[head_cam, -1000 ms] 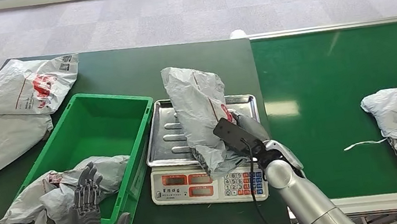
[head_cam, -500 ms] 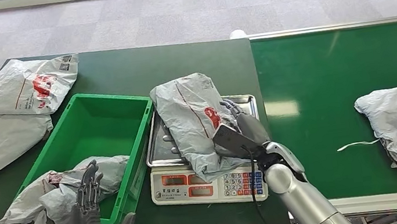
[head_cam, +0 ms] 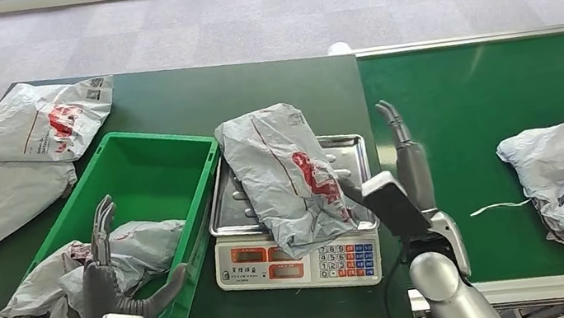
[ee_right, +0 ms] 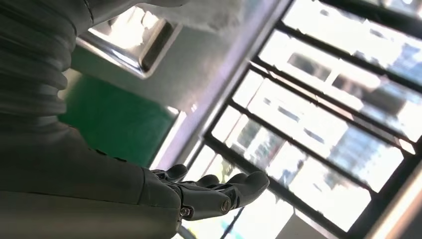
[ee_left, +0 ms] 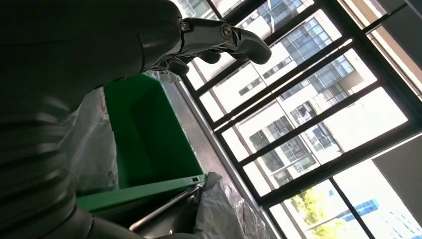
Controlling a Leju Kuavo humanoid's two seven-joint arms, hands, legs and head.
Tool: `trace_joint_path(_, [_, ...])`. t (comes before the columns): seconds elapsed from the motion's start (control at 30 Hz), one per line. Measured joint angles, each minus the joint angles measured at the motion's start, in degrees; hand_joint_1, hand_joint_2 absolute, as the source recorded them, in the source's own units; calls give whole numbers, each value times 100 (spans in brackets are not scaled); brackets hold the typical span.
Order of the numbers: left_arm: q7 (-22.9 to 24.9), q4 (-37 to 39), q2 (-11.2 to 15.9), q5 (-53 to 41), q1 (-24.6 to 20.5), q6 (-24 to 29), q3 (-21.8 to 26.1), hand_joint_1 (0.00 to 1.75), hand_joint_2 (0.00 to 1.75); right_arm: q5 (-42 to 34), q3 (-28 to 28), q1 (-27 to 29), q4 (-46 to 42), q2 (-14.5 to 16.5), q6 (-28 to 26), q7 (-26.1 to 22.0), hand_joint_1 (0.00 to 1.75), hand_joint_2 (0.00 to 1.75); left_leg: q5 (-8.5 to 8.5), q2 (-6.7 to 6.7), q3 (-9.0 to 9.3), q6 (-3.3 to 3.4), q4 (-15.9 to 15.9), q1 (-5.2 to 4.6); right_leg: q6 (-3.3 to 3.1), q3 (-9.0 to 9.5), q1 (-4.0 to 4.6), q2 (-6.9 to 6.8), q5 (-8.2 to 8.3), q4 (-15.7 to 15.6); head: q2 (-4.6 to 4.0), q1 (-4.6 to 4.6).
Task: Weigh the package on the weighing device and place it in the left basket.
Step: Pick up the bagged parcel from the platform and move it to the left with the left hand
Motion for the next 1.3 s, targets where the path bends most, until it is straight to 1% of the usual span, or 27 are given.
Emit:
trace_joint_path(0.07, [455,68,-1,-569,-411,186,-301,0,175,-590,-226,530,-657,26,-869,-648,0,175,0,-22,-9,1,1,0,3,8,-1,-19,-3,0,0,2])
trace_joint_path(0.13, [774,188,-2,-881,-795,296,-598,0,175,-1097,-394,970,-1149,47,-1415,-1146,0,175,-6,-12,-12,1,0,0,3,11,-4,-8,-2,0,0,2])
trace_joint_path(0.23, [987,352,-3,-1035,-1157,388,-896,0,175,-1389,-513,1355,-1561,54,-1672,-1410,0,175,-19,34,-2,-2,0,-2,-1,1,-6,40,2,0,0,1])
trace_joint_path(0.3, [1209,511,-3,-1206,-1393,403,-1054,0,175,-1683,-571,1540,-1720,54,-1802,-1519,0,175,-18,41,4,0,1,-2,1,-1,-5,44,1,-1,0,1])
trace_joint_path(0.43, [1853,1303,-59,-1491,-2059,220,-1367,0,175,-2516,-658,1955,-1832,44,-1926,-1857,0,175,-10,25,3,7,0,-2,4,10,-4,23,1,-1,0,1])
trace_joint_path(0.5, [2061,1828,-131,-1549,-2358,124,-1467,0,175,-2738,-642,2089,-1802,5,-1914,-1922,0,175,-8,33,3,5,0,-2,1,10,-4,32,8,-1,0,1])
trace_joint_path(0.6, [2293,2683,-283,-1661,-2751,-19,-1557,0,175,-2858,-476,2111,-1650,-115,-1873,-1861,0,175,-6,43,3,6,0,-2,1,8,-5,44,14,-1,0,1])
trace_joint_path(0.77, [2834,4195,-609,-1817,-3253,-265,-1606,0,175,-2808,78,1963,-1371,-212,-1904,-1701,0,175,-4,42,3,9,0,-2,4,8,-7,44,16,0,0,1])
trace_joint_path(0.83, [2947,4742,-715,-1858,-3375,-267,-1605,0,175,-2751,295,1915,-1315,-232,-1917,-1654,0,175,-4,42,3,9,0,-2,4,7,-6,46,16,0,0,1])
trace_joint_path(0.97, [3026,5447,-850,-1895,-3565,-286,-1605,0,175,-2711,521,1851,-1229,-268,-1922,-1618,0,175,-4,39,-1,9,0,-2,5,8,-5,43,14,0,0,1])
trace_joint_path(1.07, [3210,5801,-931,-2028,-3711,-426,-1604,0,175,-2694,605,1805,-1182,-287,-1901,-1580,0,175,-6,36,-1,11,0,-2,9,14,-7,38,10,0,0,1])
trace_joint_path(1.2, [3657,6249,-1053,-2447,-3934,-655,-1642,72,175,-2690,703,1676,-1123,-288,-1754,-1498,0,175,-11,23,18,19,-1,-3,23,48,-10,22,-3,-1,0,1])
trace_joint_path(1.3, [3971,6506,-1128,-2731,-4049,-761,-1684,149,175,-2669,747,1569,-1088,-286,-1630,-1428,0,175,-20,16,31,27,-3,-9,25,91,-16,13,-13,-2,0,1])
